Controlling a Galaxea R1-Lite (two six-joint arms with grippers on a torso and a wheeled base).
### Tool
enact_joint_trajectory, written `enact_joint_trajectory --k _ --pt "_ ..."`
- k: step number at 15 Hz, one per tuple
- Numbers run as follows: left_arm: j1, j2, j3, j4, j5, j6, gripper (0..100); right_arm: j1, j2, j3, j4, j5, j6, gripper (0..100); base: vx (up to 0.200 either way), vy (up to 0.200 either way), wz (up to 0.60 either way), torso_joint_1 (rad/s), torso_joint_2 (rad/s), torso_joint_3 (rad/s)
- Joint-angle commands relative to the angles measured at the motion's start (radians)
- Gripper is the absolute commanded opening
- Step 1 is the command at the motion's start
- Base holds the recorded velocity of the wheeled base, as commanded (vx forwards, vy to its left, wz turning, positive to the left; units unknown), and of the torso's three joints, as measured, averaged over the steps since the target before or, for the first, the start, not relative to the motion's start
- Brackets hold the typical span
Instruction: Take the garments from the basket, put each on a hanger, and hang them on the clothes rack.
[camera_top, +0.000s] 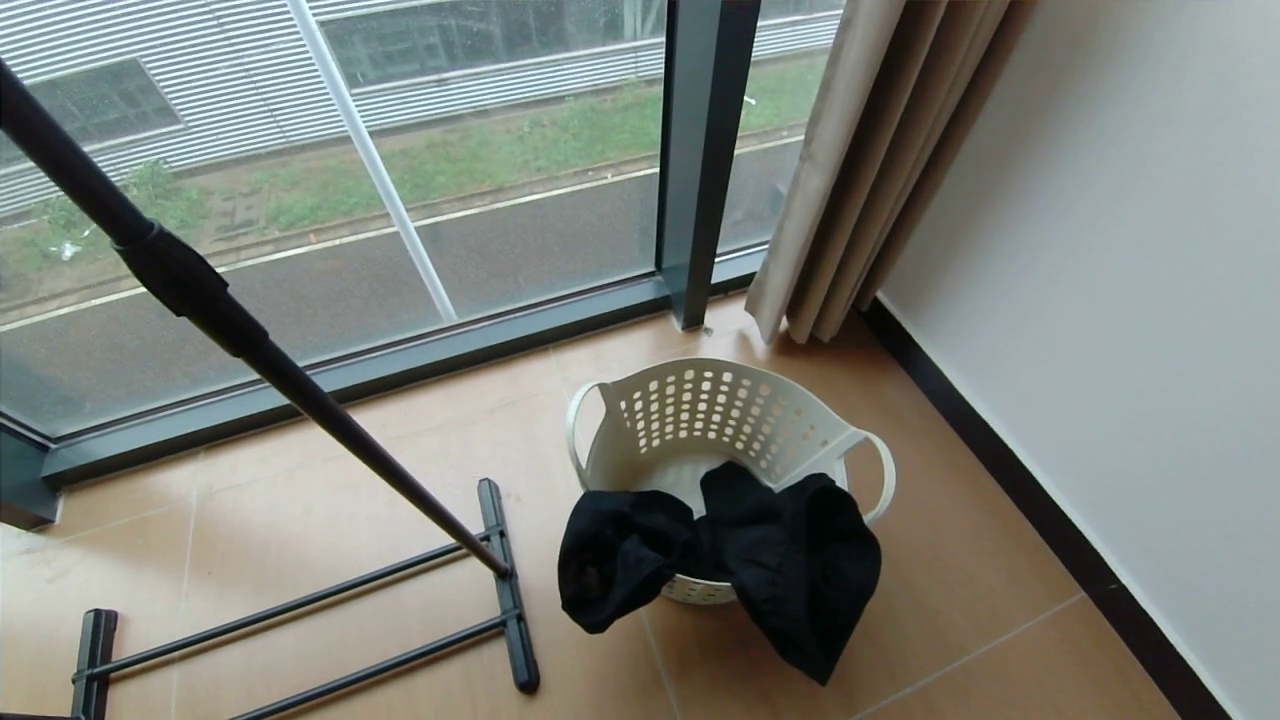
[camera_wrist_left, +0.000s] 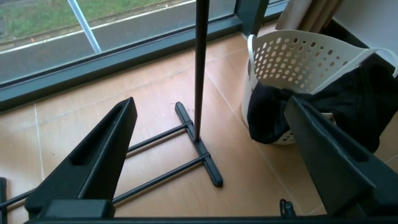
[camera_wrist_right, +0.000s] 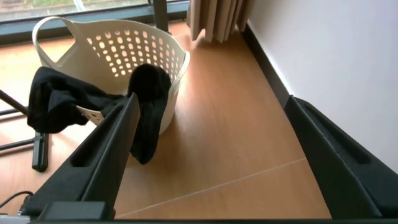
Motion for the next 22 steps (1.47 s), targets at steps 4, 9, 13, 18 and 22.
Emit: enact_joint_trajectory --k 4,9,13,18,22 --pt "0.0 0.0 0.0 -0.001 0.002 0.0 100 0.003 0.171 -0.081 0.066 0.003 -0.024 100 0.0 0.0 0.0 0.0 0.0 -0.202" --pt "0.0 0.0 0.0 -0.001 0.002 0.0 100 0.063 0.883 -0.379 0.026 0.0 -0.332 100 0.0 0.0 0.0 0.0 0.0 -0.046" --pt "0.0 0.0 0.0 -0.001 0.002 0.001 100 0.215 1.191 -0.557 0.021 -0.04 -0.619 100 0.0 0.0 0.0 0.0 0.0 0.0" --pt "0.0 0.0 0.0 -0.001 0.002 0.001 100 0.353 1.512 -0.764 0.017 -0.25 -0.892 100 0.0 0.0 0.0 0.0 0.0 0.0" --pt "0.0 0.0 0.0 -0.001 0.002 0.001 100 0.371 1.721 -0.908 0.001 -0.338 -0.905 100 0.0 0.0 0.0 0.0 0.0 0.0"
